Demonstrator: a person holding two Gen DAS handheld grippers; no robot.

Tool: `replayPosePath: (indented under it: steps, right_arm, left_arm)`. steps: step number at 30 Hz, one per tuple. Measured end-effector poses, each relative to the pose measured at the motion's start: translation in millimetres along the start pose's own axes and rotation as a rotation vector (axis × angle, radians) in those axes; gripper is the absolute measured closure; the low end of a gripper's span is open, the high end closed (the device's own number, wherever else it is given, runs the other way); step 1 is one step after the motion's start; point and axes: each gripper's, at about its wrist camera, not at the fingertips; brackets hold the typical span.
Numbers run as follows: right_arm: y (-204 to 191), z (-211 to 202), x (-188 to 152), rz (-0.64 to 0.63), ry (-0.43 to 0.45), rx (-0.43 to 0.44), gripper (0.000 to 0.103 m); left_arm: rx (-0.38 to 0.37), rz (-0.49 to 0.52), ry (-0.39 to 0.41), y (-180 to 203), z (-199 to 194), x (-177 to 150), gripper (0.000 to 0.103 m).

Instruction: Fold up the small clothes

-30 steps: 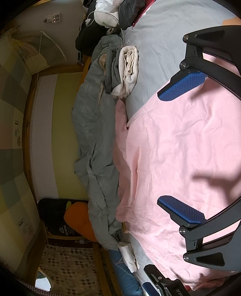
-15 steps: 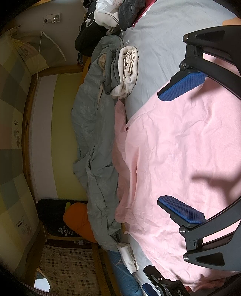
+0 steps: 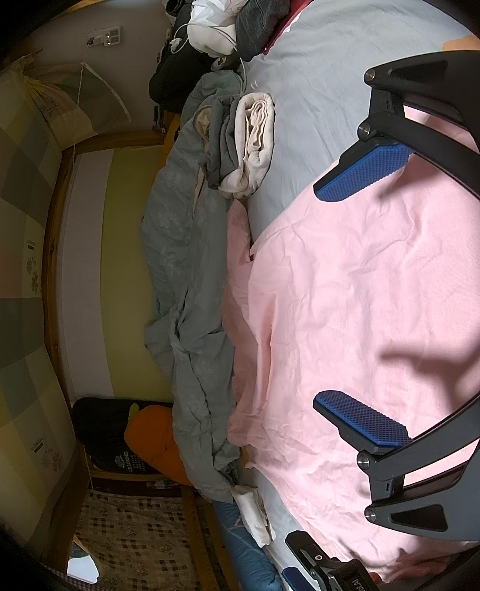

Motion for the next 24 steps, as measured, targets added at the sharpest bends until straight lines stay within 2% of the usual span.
replayPosePath:
  steps: [7,10,14,16,18,21,24]
  right_arm:
    - [0,0,0,-0.001,-0.001,0.008,0.000]
    - [1,-1,-1,-0.010,0.001,0.068,0.000]
    - [0,-6,0,-0.021,0.020,0.065,0.000]
    - [-1,-14,2,-0.030,0.049,0.043,0.000]
    - [-1,-28,6,-0.032,0.088,0.023,0.000]
    - [1,-46,17,-0.019,0.121,0.023,0.000]
    - [9,-73,30,0.009,0.147,0.026,0.001]
  left_arm:
    - [-0.007,0.001,0.010,-4,-3,0,0.000]
    - [-0.045,-0.021,0.023,-9,-8,1,0.000]
    - [-0.009,-0.036,0.023,-15,-14,4,0.000]
    - [-0.026,-0.040,0.058,-18,-26,6,0.000]
    - [-0.079,-0.020,0.091,-18,-38,11,0.000]
    - [-0.084,0.027,0.092,-15,-51,20,0.000]
    - [-0.101,0.000,0.104,-22,-69,30,0.000]
Point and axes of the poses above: each gripper's, at about its wrist camera, not at the fingertips, and z roughly the way its jaws point, y to its right, x to its top, and after that the axes turned 6 degrees about x, right-handed
